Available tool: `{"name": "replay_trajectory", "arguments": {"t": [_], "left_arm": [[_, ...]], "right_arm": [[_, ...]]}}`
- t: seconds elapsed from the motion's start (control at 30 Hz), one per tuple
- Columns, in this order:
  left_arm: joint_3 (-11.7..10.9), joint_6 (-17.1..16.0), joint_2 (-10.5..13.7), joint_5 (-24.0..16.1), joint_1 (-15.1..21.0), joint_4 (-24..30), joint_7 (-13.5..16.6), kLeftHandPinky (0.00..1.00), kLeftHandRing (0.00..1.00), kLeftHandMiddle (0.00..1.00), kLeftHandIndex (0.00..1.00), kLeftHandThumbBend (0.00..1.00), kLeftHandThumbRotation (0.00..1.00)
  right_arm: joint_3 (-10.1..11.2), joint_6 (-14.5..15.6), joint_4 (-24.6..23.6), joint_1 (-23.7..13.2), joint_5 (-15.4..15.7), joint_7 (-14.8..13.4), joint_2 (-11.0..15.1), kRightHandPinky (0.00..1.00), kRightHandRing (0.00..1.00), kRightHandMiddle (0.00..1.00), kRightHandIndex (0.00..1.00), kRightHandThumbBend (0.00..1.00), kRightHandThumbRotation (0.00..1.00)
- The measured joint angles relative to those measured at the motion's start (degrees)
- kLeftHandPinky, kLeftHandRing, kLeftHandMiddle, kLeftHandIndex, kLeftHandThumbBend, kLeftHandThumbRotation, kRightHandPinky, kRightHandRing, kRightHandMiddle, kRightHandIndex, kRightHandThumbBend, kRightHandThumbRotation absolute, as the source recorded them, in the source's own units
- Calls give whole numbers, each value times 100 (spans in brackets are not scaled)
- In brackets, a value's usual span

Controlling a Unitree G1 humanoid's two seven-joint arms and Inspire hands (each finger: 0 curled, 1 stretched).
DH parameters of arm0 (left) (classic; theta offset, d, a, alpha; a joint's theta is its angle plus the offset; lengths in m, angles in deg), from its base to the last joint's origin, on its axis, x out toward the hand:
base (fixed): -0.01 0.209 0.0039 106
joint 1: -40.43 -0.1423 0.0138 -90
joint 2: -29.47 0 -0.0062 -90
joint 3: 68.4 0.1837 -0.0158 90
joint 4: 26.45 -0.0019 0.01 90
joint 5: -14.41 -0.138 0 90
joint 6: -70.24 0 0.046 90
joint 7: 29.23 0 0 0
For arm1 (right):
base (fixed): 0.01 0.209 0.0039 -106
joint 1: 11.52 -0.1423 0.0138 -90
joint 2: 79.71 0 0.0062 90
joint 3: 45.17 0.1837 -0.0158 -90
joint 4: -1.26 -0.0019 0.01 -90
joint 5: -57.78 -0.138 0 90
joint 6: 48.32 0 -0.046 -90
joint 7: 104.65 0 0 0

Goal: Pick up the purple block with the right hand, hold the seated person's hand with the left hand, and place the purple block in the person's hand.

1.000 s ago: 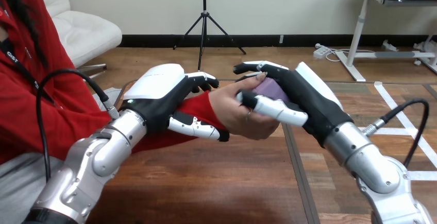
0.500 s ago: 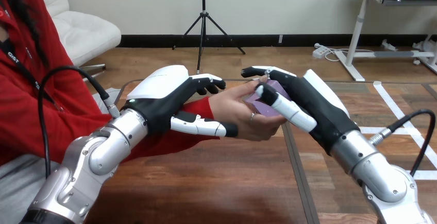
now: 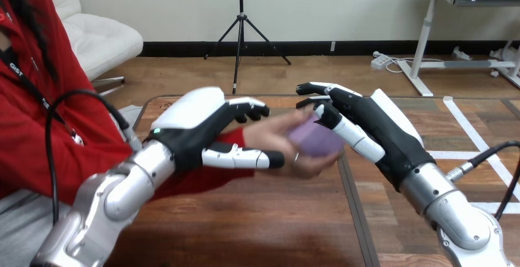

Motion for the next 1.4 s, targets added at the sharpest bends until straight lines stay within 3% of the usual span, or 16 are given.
{"name": "replay_trajectory", "arguments": {"t": [0.37, 0.73, 0.93, 1.13, 1.4], "left_arm": [[0, -162, 4, -110, -369, -9, 450, 78, 83, 83, 83, 100, 99], [-5, -271, -54, -263, -717, -140, 1306, 71, 81, 83, 84, 99, 100], [-79, -337, -206, -203, -923, -286, 1700, 66, 79, 82, 83, 92, 100], [-137, -589, -336, -128, -1122, -539, 2075, 64, 78, 82, 83, 85, 100], [-219, -938, -468, 70, -1397, -865, 2337, 66, 81, 83, 83, 90, 100]], "right_arm": [[74, -186, 1, 185, -107, -154, -10, 56, 69, 76, 79, 100, 100], [179, -429, 1, 424, -280, -247, -51, 53, 68, 74, 78, 100, 100], [212, -592, 1, 593, -409, -297, -118, 53, 66, 73, 78, 100, 100], [226, -740, 1, 810, -558, -361, -245, 54, 68, 74, 86, 100, 100], [248, -837, 1, 1128, -799, -368, -391, 63, 77, 80, 97, 100, 100]]}}
